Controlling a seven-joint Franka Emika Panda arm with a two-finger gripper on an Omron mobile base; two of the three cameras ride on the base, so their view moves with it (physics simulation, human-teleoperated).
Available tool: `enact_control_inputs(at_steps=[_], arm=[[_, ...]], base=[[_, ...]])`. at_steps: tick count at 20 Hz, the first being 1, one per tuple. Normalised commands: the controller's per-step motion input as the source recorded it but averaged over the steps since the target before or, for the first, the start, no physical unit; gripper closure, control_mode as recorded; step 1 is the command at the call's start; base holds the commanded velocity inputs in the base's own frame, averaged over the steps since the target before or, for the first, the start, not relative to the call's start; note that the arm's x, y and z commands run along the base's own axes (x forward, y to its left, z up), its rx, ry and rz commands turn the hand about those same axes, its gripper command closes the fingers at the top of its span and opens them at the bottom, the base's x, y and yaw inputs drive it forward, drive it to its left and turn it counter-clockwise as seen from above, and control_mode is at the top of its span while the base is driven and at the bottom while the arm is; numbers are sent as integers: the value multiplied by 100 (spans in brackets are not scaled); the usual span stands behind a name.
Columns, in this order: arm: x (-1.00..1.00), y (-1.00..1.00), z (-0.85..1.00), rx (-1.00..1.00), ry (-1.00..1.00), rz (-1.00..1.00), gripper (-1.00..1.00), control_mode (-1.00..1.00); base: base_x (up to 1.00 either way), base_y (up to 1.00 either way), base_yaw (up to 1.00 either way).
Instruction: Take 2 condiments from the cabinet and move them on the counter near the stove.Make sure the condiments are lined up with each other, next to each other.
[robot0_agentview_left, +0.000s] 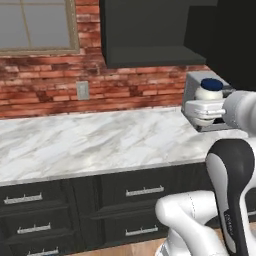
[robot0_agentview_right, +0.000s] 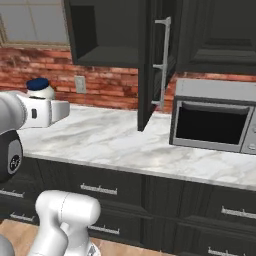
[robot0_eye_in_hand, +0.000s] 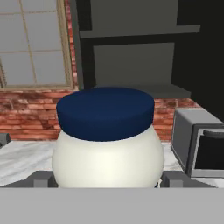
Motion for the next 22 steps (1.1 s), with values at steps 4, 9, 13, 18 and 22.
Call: enact_control_inputs(at_steps=[4,9,13,18,22], arm=[[0,0,0,0,0,0,100,100],[0,0,0,0,0,0,100,100],[0,0,0,0,0,0,100,100],[0,0,0,0,0,0,100,100],[0,0,0,0,0,0,100,100]], base=[[-8,93,21],[3,79,15],[0,82,13],[0,67,14],[0,57,17]])
